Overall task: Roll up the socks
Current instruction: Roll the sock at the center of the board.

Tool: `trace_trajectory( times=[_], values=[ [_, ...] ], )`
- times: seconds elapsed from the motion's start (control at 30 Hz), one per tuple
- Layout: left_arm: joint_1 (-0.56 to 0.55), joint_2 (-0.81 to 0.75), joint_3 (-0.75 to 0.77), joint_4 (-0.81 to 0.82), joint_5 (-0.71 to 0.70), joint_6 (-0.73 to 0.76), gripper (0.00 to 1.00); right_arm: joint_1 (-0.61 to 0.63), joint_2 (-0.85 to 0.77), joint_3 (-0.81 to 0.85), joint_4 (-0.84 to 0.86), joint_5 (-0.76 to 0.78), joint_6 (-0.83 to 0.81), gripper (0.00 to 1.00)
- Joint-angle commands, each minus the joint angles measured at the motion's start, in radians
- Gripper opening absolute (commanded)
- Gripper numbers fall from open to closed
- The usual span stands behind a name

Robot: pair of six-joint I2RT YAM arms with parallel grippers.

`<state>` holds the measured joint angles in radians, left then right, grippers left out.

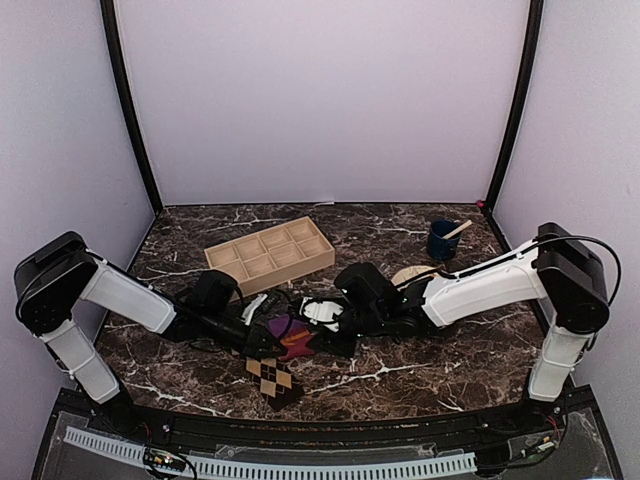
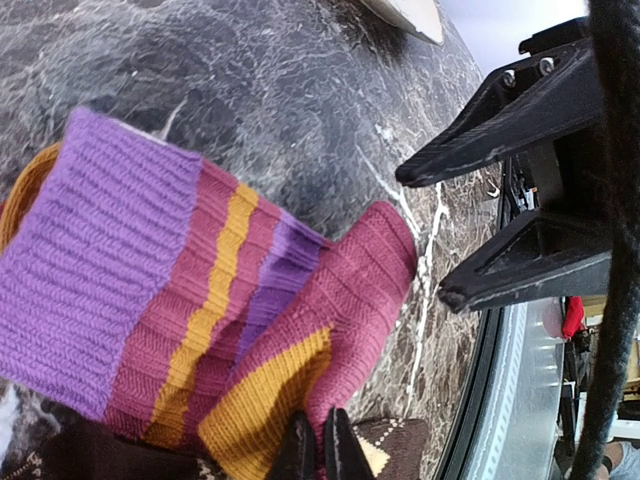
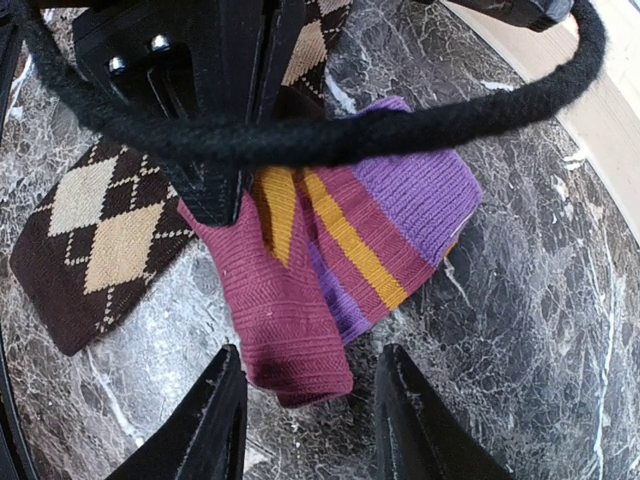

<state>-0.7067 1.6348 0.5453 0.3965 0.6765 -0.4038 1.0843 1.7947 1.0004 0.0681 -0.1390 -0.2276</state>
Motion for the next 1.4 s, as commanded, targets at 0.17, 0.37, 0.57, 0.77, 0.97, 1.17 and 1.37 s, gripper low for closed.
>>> trace_trajectory(
  times=[0.17, 0.37, 0.57, 0.77, 0.97, 1.17, 1.37],
  values=[
    [0.021, -0.029, -0.031, 0.026, 0.01, -0.013, 0.0, 0.018, 0.03, 0.036, 0.026, -0.043, -0.015, 0.41],
    [0.029, -0.032, -0.036, 0.024, 0.006, -0.014, 0.0, 0.032, 0.049, 0.051, 0.022, -0.051, -0.023, 0.41],
    [0.036, -0.033, -0.045, 0.024, 0.007, -0.016, 0.0, 0.036, 0.072, 0.073, 0.012, -0.063, -0.032, 0.41],
    [0.042, -0.031, -0.051, 0.028, 0.009, -0.015, 0.0, 0.036, 0.092, 0.087, 0.009, -0.077, -0.04, 0.4],
    [0.047, -0.032, -0.055, 0.036, 0.019, -0.018, 0.0, 0.036, 0.118, 0.1, 0.004, -0.08, -0.05, 0.38],
    [0.05, -0.032, -0.059, 0.034, 0.024, -0.017, 0.0, 0.037, 0.142, 0.108, 0.013, -0.075, -0.057, 0.38],
    [0.053, -0.032, -0.06, 0.031, 0.029, -0.015, 0.0, 0.035, 0.171, 0.125, 0.01, -0.072, -0.071, 0.36]
  ],
)
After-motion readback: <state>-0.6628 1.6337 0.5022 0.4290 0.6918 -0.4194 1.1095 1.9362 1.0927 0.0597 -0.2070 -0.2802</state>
